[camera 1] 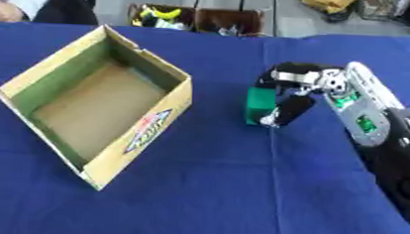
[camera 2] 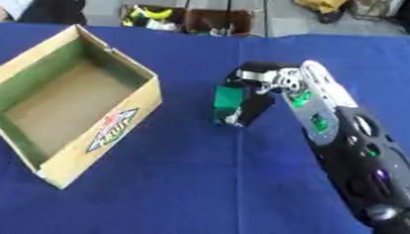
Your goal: Pick up objects on the table and place them in the box.
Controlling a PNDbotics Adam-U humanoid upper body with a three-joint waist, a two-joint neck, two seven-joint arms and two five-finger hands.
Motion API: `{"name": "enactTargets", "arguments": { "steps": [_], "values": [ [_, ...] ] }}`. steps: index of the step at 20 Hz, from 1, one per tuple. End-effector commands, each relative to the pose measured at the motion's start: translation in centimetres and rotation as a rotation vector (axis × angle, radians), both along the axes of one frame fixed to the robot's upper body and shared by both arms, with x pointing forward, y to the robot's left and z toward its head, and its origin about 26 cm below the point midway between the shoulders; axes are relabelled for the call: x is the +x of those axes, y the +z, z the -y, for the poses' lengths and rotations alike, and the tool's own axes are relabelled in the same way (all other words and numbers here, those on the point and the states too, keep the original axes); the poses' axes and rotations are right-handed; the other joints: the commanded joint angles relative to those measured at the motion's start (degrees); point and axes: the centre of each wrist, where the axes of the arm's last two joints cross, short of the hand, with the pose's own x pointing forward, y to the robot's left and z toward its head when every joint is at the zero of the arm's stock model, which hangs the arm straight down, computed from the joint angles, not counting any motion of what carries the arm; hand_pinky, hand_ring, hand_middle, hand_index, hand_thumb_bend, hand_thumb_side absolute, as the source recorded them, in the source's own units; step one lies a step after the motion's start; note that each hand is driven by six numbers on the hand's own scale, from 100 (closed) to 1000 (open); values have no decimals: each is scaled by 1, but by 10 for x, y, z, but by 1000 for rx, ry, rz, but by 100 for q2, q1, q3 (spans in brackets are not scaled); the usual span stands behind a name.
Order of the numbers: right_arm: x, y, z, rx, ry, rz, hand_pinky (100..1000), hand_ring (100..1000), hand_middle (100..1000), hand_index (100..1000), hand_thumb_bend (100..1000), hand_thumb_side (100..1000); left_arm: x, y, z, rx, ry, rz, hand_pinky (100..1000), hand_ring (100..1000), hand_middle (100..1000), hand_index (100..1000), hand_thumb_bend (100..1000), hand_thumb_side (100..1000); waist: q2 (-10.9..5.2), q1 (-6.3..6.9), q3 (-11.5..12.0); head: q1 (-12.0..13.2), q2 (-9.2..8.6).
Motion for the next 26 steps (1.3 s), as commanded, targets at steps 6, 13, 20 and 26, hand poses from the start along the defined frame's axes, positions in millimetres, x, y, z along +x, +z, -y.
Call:
{"name": "enactTargets", "arguments": {
  "steps": [6, 13, 20, 26],
  "values": [
    [-7, 27, -3, 65, -3, 81, 717, 750, 500, 611, 100, 250, -1, 5, -2, 20, 0, 14, 228, 592, 632, 857, 100, 886, -132, 6, -7, -6, 13],
    [-20, 54, -16, 108, 71, 158, 725, 753, 492, 603, 100, 291, -2, 5, -3, 24, -2, 11, 229, 592, 632, 856, 100, 888, -176, -3, 27, -41, 31],
    [-36, 84, -43, 184, 159, 265, 733, 748, 477, 593, 100, 307, -2, 4, -2, 26, -10, 8, 229, 592, 631, 855, 100, 886, -248, 1, 102, -211, 88],
    [-49, 105, -83, 212, 262, 341, 733, 744, 472, 589, 100, 319, -2, 3, -1, 28, -21, 4, 229, 592, 630, 854, 100, 885, -278, -32, 165, -465, 99]
  ]
}}
